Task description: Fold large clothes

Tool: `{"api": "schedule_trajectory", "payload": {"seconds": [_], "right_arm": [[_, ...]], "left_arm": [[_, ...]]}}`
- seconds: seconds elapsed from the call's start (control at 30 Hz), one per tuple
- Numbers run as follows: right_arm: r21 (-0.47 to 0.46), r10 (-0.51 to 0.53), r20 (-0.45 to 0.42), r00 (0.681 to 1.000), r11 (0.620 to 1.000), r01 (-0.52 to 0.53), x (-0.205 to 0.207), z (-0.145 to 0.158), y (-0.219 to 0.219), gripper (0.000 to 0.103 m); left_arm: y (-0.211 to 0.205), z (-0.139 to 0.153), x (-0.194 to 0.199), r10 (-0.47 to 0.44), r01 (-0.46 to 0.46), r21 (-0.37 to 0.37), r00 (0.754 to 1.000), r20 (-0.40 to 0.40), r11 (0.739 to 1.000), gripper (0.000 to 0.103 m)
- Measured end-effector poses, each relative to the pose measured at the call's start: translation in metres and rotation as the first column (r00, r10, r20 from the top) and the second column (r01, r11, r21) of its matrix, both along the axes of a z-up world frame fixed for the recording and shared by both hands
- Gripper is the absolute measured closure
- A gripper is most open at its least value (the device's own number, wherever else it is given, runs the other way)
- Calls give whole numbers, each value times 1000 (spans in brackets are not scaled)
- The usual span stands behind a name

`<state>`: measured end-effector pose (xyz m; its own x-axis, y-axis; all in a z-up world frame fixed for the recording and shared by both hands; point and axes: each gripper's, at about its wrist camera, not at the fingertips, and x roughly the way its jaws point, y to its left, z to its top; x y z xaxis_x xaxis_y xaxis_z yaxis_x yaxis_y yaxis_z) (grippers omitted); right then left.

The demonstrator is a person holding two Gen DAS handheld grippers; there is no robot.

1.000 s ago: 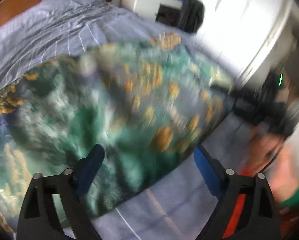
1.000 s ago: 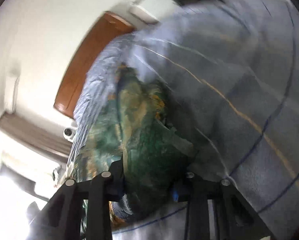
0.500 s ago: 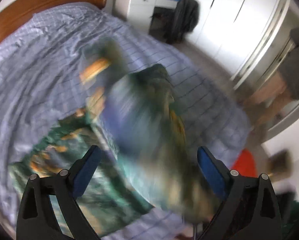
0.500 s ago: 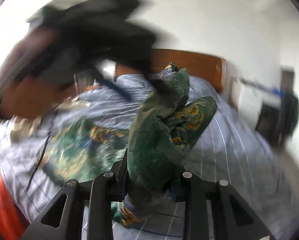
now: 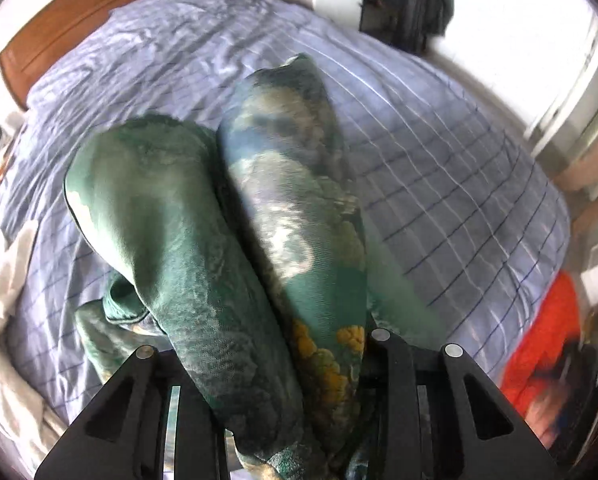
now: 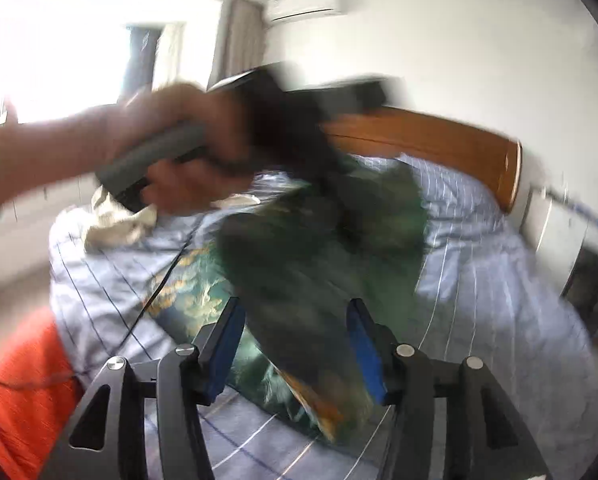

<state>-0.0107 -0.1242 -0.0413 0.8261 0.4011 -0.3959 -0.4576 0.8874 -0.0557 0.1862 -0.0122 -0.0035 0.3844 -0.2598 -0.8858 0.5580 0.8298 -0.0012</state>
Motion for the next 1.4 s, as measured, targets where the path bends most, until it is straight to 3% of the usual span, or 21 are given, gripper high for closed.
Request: {"api": "schedule_trajectory", "payload": {"seconds": [0.1,0.2,0.3,0.4,0.53,0.63,0.73,0.8,0.93,1.03,1.1,1.17,1.27,1.33,1.4], "right_arm": [[45,-53,-63,997,997,56,22,2,-22,49],[51,-64,-114,991,996,71,53,4,-26,52],[67,-7,-136,991,998,16,76,16,-11,56],[50,72,-168,983,997,-65,96,17,16,56],[35,146,-292,945,989,-142,130,-21,56,56],[-20,134,-442,887,987,-160,156,-83,80,55],[56,123,-502,856,992,-110,164,-105,75,55],[55,120,-531,839,993,-107,167,-101,75,55],[11,95,-622,778,994,-113,182,-72,88,55],[59,149,-582,800,988,-141,202,-33,104,55],[95,188,-581,792,982,-164,223,-20,128,55],[137,240,-597,766,971,-197,252,-22,151,55],[168,284,-677,679,958,-233,305,-51,201,55],[87,238,-752,615,960,-265,330,-90,229,58],[15,181,-784,593,962,-274,336,-123,244,58]], "left_arm": [[52,-5,11,60,-62,-74,998,-24,995,70],[89,-23,18,114,-118,-101,993,-42,988,69],[125,-44,22,176,-184,-139,982,-70,973,68],[159,-66,24,225,-247,-229,967,-119,942,64],[184,-94,28,249,-301,-332,950,-190,894,55],[203,-121,32,268,-360,-391,924,-271,847,48],[216,-147,32,269,-397,-470,909,-317,788,48],[219,-152,32,264,-404,-505,908,-327,763,47],[218,-152,30,259,-394,-523,914,-314,756,48],[223,-154,28,251,-392,-555,915,-315,733,48],[223,-154,27,254,-393,-566,916,-311,725,47],[226,-158,26,260,-397,-574,915,-308,717,47],[230,-160,22,266,-397,-580,916,-301,712,47],[233,-167,20,291,-417,-546,907,-305,727,52],[240,-176,19,299,-438,-554,897,-327,708,53]]}}
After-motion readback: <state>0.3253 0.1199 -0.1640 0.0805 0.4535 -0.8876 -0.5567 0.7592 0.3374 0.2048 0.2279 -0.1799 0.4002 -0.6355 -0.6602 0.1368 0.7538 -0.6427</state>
